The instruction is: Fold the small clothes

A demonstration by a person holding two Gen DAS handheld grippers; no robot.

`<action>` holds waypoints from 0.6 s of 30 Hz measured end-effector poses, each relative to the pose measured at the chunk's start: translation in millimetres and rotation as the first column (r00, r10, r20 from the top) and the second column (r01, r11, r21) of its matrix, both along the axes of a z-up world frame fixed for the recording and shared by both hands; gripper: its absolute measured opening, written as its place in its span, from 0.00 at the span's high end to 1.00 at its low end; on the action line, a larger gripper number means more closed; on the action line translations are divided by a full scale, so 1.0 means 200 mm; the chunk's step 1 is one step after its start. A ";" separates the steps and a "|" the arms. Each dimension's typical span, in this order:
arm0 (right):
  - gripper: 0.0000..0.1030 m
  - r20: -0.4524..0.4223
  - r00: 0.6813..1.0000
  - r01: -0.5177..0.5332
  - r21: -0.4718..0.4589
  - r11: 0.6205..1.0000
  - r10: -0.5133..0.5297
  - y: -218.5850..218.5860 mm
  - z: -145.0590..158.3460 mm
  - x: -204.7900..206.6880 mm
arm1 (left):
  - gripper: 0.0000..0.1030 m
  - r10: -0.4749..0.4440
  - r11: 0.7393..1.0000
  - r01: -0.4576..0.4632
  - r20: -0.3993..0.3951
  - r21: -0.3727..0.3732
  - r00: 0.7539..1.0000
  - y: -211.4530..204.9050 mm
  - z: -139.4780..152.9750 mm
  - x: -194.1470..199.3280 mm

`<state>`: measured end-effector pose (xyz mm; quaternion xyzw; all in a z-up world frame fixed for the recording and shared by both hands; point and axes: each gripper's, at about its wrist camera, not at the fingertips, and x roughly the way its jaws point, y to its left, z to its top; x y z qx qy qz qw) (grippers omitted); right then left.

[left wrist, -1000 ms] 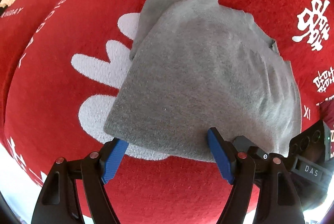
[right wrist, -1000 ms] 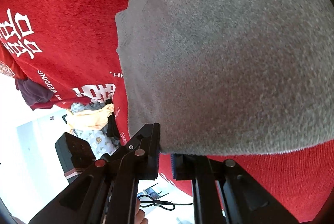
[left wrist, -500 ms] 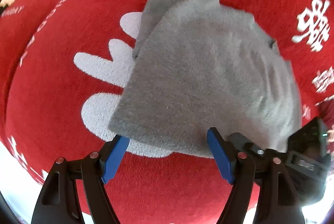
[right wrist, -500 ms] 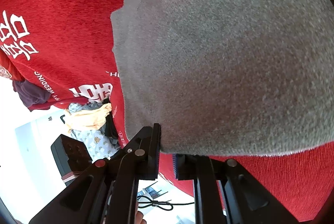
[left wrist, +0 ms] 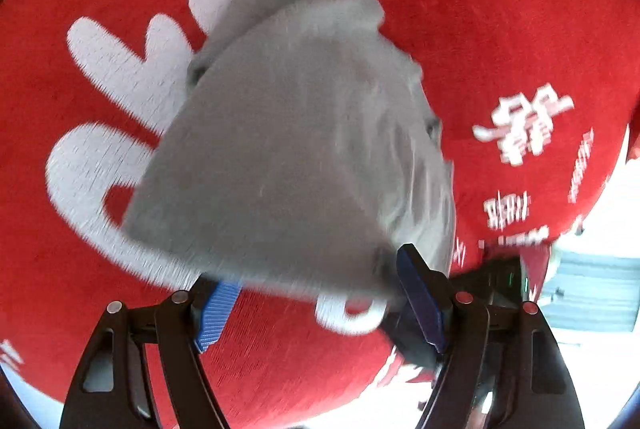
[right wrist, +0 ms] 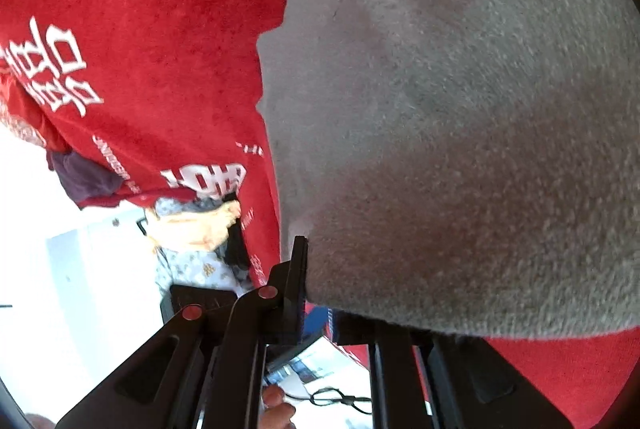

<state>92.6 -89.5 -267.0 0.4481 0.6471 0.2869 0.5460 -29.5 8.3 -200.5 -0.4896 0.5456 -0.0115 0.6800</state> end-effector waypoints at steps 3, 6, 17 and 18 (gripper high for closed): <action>0.91 -0.008 0.998 -0.063 -0.042 0.997 0.063 0.03 -0.03 -0.04 | 0.25 0.063 0.996 -0.062 -0.015 0.059 0.998 0.02 -0.01 0.05; 0.91 -0.018 0.991 -0.136 -0.081 0.987 0.135 0.05 -0.04 -0.07 | 0.65 0.054 0.978 -0.045 -0.037 0.204 0.998 0.04 0.01 0.10; 0.23 0.142 0.856 -0.393 -0.445 0.805 0.496 0.14 0.43 0.27 | 0.91 -0.434 0.540 0.276 -0.018 0.795 0.901 -0.37 0.28 0.12; 0.23 0.155 0.841 -0.407 -0.452 0.794 0.519 0.20 0.46 0.34 | 0.91 -0.472 0.495 0.287 -0.024 0.820 0.881 -0.41 0.28 0.11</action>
